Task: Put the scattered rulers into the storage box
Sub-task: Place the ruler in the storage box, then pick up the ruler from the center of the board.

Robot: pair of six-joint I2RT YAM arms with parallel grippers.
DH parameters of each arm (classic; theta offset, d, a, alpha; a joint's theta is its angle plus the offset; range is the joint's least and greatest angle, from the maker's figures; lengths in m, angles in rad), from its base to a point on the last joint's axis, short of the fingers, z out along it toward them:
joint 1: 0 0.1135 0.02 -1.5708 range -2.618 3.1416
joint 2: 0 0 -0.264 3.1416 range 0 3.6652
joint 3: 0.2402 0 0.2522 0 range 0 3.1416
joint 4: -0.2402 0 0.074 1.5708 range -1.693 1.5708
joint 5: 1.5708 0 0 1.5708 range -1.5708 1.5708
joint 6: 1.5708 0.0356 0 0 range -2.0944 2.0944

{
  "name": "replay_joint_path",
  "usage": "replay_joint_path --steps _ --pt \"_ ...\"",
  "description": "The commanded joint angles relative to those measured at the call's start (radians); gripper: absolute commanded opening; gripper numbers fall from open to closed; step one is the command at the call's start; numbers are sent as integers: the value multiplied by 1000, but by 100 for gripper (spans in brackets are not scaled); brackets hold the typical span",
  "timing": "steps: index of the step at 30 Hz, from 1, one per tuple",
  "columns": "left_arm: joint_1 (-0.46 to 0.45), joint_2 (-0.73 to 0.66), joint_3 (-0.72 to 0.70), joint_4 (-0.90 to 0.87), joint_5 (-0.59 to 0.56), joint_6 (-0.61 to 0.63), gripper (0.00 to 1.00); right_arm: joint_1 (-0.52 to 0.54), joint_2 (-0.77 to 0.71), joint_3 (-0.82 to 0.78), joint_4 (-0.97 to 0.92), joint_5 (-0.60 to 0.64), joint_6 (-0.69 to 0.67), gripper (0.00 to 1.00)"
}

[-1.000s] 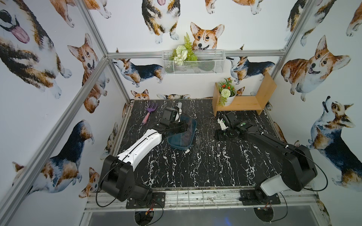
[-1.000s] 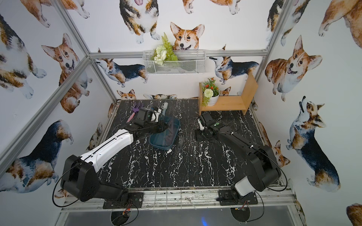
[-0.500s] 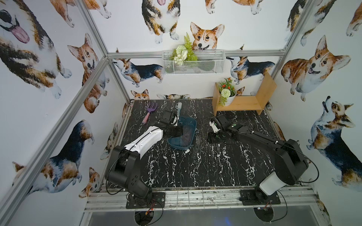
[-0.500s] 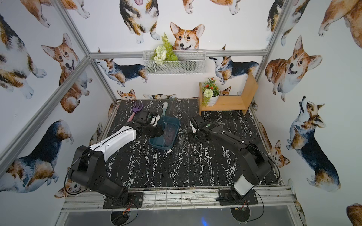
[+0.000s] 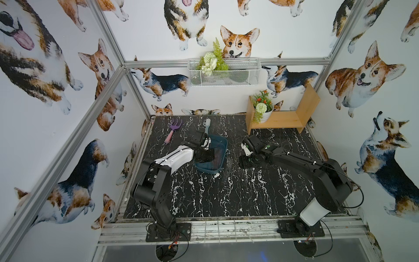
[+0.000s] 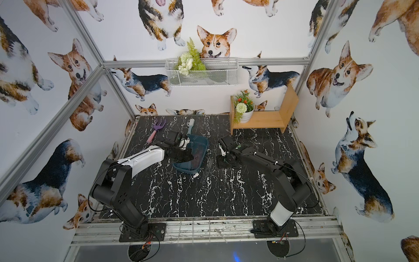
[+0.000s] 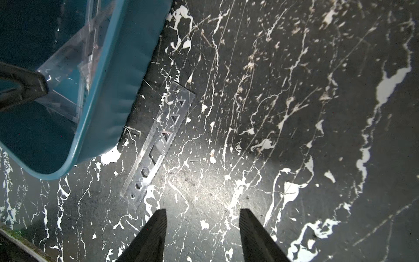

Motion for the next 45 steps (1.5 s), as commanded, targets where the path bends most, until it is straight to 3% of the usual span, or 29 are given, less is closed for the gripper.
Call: replay_joint_path --steps 1,9,11,21,30,45 --pt "-1 -4 -21 44 13 -22 1 9 11 6 24 -2 20 57" --pt "-1 -75 -8 8 -71 -25 39 60 50 15 38 5 42 57" --pt "1 -102 13 -21 -105 -18 43 72 59 16 45 4 48 57" --pt "49 -302 52 -103 -190 -16 45 121 107 29 80 29 73 45" --pt "112 -494 -32 -120 -165 -43 47 184 185 45 151 3 97 44" --pt "170 -547 -95 -119 -94 -47 48 200 282 113 167 18 78 42"
